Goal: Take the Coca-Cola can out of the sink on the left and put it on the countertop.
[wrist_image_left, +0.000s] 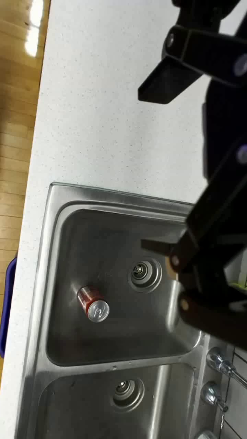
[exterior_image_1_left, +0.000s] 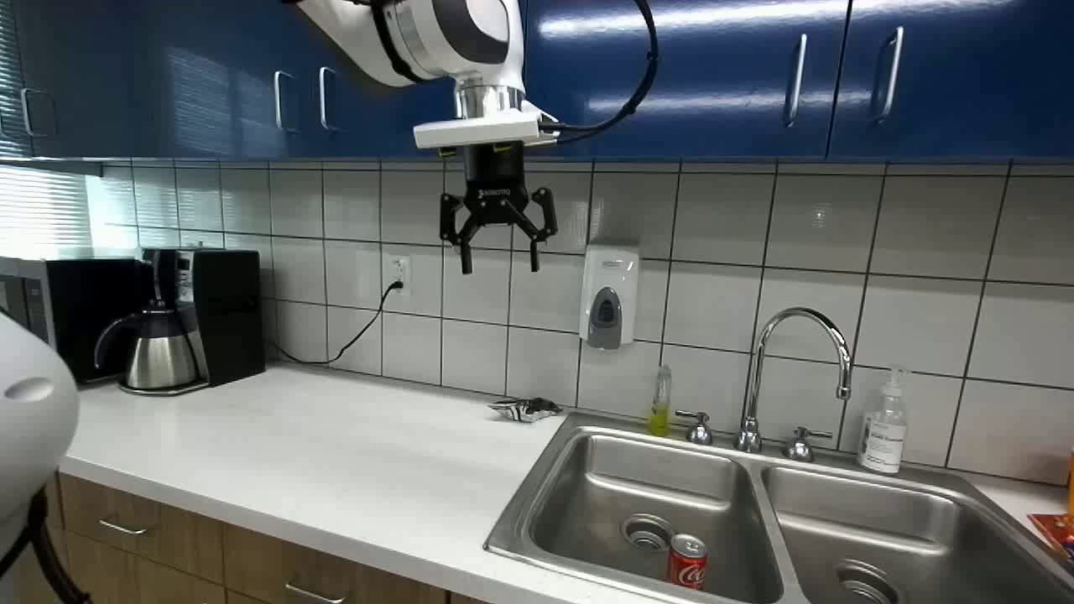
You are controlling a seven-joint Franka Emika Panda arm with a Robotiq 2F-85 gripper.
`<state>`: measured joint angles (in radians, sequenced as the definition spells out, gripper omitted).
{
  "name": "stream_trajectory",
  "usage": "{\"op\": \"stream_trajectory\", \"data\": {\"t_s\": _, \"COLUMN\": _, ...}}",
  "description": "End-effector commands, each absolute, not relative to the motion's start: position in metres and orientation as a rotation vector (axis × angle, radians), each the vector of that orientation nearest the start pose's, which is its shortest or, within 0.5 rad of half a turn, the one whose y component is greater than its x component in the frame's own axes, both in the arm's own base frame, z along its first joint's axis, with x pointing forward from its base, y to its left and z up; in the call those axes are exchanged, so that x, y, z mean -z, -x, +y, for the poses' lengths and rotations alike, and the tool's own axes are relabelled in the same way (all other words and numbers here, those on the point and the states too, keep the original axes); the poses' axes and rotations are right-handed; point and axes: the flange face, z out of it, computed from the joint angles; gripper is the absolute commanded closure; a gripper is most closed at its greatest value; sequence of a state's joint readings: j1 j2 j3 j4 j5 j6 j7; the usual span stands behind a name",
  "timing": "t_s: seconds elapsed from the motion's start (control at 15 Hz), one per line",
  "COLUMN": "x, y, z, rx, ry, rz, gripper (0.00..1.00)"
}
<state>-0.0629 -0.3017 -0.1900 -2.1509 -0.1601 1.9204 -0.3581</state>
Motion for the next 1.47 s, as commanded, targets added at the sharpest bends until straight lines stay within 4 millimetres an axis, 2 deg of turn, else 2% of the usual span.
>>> {"op": "stream_trajectory", "data": {"t_s": 0.0, "x": -0.530, "y": -0.454, "z": -0.136, "rx": 0.057, "ry": 3.242, "rz": -0.262, "gripper": 0.00}}
{"op": "stream_trajectory", "data": {"t_s": 1.13, "x": -0.530, "y": -0.454, "z": -0.136, "rx": 0.057, "ry": 3.242, "rz": -0.262, "gripper": 0.00}}
{"op": "stream_trajectory", "data": {"t_s": 1.4, "x": -0.518, "y": -0.464, "z": -0.144, "rx": 0.043, "ry": 3.243, "rz": -0.232, "gripper": 0.00}}
